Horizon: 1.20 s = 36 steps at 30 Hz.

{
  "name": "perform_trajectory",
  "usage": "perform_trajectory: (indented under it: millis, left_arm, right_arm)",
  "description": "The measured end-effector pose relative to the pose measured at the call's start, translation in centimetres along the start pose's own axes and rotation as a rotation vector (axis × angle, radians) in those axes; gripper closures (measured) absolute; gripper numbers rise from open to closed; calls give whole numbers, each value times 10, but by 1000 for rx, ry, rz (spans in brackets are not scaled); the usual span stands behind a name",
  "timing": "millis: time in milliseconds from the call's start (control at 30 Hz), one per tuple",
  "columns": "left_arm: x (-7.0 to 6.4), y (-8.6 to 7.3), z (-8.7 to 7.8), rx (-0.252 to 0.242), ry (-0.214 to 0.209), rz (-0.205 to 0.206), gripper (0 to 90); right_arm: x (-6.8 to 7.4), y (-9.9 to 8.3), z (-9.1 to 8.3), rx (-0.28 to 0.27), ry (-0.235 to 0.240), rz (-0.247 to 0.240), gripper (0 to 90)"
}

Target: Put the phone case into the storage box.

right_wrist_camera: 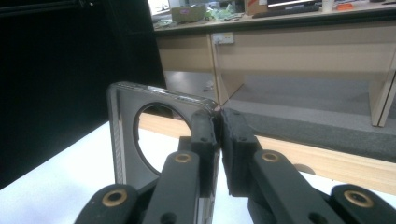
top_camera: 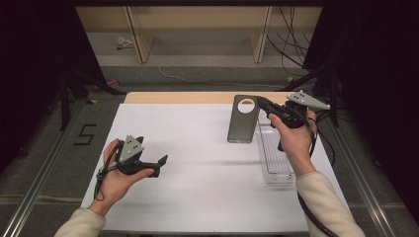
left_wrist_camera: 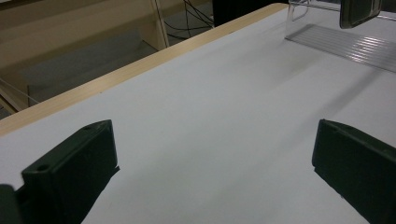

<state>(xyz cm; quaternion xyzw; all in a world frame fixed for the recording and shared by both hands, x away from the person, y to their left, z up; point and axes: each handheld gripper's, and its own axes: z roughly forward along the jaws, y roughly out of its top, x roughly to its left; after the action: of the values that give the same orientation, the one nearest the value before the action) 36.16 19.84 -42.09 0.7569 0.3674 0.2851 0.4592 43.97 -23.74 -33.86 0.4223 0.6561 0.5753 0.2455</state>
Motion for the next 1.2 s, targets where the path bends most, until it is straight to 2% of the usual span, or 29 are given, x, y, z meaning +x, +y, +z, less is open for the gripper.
perform_trajectory:
  millis: [400,1200]
  left_arm:
    - [1,0,0,-3,4,-3,0]
    - [2,0,0,-3,6,-2,0]
  right_arm:
    - [-3,3,-3,-3,-3,-9,846]
    - [-17,11,-15,-28,-46,-10,847]
